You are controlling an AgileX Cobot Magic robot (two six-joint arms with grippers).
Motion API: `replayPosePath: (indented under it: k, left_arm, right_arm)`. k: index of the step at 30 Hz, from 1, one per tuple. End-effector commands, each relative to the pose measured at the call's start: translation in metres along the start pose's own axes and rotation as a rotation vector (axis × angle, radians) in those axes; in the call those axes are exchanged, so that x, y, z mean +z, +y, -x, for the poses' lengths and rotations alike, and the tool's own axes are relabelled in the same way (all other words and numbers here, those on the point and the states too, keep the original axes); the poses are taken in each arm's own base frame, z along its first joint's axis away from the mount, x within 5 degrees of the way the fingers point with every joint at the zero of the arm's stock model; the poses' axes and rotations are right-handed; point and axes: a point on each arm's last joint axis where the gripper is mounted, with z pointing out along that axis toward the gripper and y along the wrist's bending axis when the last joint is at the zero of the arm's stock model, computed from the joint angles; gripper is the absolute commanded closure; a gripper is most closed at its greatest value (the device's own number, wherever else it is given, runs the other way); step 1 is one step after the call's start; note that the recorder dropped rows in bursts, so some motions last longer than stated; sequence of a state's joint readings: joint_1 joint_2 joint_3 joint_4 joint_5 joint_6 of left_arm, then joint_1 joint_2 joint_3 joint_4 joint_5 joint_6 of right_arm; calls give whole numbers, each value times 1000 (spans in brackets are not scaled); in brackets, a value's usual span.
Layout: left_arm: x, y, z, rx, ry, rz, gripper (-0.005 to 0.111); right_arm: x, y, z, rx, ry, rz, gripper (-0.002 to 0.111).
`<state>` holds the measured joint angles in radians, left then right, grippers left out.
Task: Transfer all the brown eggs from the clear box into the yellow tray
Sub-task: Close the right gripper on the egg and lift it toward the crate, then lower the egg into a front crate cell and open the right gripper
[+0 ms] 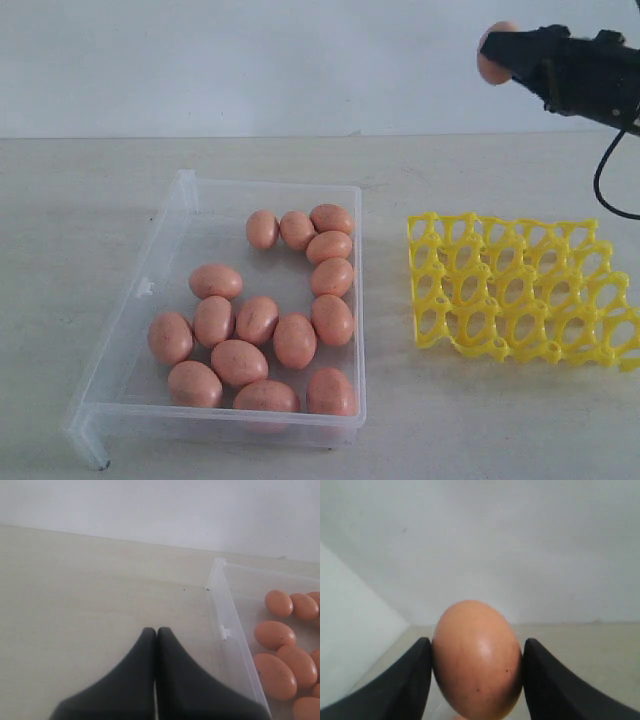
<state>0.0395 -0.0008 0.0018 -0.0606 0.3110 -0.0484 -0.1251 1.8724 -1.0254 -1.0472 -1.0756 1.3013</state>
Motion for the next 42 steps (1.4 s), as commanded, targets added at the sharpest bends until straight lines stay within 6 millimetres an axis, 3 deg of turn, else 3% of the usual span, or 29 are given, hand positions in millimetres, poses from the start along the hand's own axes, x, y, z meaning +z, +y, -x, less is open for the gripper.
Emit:
replayPosePath:
  k: [1, 6, 15, 23, 31, 42]
  left_arm:
    - [0, 0, 1, -2, -8, -4, 111]
    - [0, 0, 1, -2, -8, -4, 111]
    - [0, 0, 1, -2, -8, -4, 111]
    - [0, 0, 1, -2, -8, -4, 111]
    - [0, 0, 1, -2, -8, -4, 111]
    - [0, 0, 1, -2, -8, -4, 111]
  right_arm:
    - [-5, -12, -21, 11, 210, 153, 109]
    - [-7, -21, -49, -43, 402, 181, 109]
    - [0, -33, -62, -44, 439, 79, 109]
    - [17, -33, -79, -208, 528, -48, 109]
    - [21, -35, -82, -281, 537, -99, 109]
    - [23, -48, -92, -221, 529, -148, 108]
